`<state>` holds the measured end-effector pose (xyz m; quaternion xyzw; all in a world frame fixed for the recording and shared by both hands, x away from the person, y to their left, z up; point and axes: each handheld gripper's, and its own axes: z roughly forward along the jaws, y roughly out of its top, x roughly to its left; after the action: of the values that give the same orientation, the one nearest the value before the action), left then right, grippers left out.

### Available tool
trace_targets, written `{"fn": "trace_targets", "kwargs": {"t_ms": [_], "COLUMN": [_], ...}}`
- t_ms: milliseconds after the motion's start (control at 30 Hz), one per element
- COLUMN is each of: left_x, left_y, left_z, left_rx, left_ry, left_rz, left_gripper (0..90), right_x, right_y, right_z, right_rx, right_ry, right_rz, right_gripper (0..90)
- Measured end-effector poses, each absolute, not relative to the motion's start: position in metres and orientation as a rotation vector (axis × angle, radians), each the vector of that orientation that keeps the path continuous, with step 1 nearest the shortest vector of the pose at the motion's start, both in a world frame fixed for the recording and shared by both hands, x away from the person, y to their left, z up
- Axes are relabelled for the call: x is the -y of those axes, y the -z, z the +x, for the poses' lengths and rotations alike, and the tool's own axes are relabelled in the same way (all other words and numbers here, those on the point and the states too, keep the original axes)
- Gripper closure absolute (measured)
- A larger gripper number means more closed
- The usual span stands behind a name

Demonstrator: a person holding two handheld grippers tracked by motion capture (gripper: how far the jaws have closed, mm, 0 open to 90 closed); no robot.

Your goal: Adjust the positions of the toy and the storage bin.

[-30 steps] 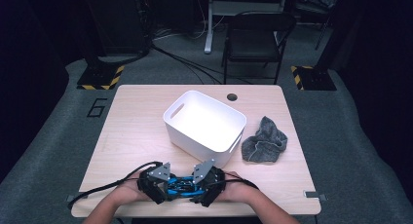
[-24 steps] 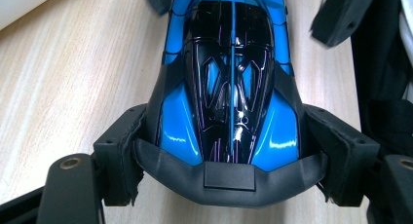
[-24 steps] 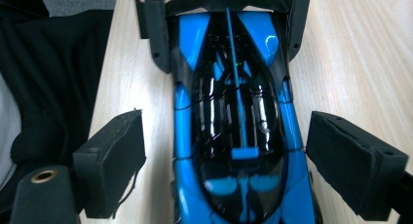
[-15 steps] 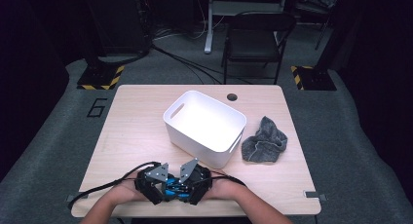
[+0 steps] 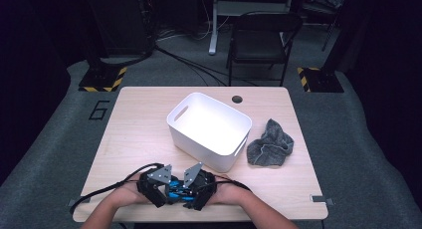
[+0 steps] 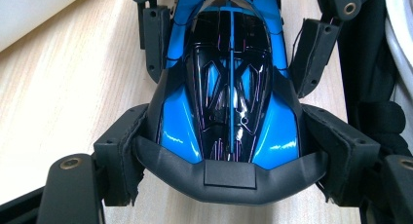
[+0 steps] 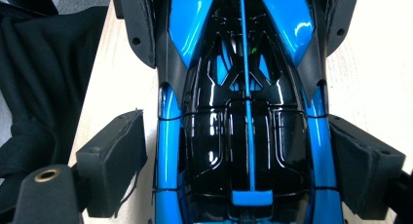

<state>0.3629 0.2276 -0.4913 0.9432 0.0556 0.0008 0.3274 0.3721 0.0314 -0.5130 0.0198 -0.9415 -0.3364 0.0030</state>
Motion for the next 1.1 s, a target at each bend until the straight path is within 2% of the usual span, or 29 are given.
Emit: {"fn": "trace_targets", "kwargs": {"t_ms": [300,433,1100], "left_x": [-0.2264,-0.2265,-0.2262], "left_y": [0.4881,0.4873,0.4836], "left_z": [0.3617,0.3620,0.3621], "left_rx": [-0.135,-0.135,-0.142], "left_ry": [-0.008,0.012,0.012], "left_rz": [2.468,2.462,2.442], "left_gripper": [24.2,24.2,23.8], "right_x": [-0.0351,-0.0326,-0.0322], "right_y": [0.5178,0.5162,0.5128], "right_z": [0.3690,0.3713,0.3705], "right_rx": [2.952,2.950,2.968], "right_ry": [1.061,1.074,1.077], "right_rz": [0.060,0.056,0.056], "right_gripper": [16.5,25.1,26.1]}}
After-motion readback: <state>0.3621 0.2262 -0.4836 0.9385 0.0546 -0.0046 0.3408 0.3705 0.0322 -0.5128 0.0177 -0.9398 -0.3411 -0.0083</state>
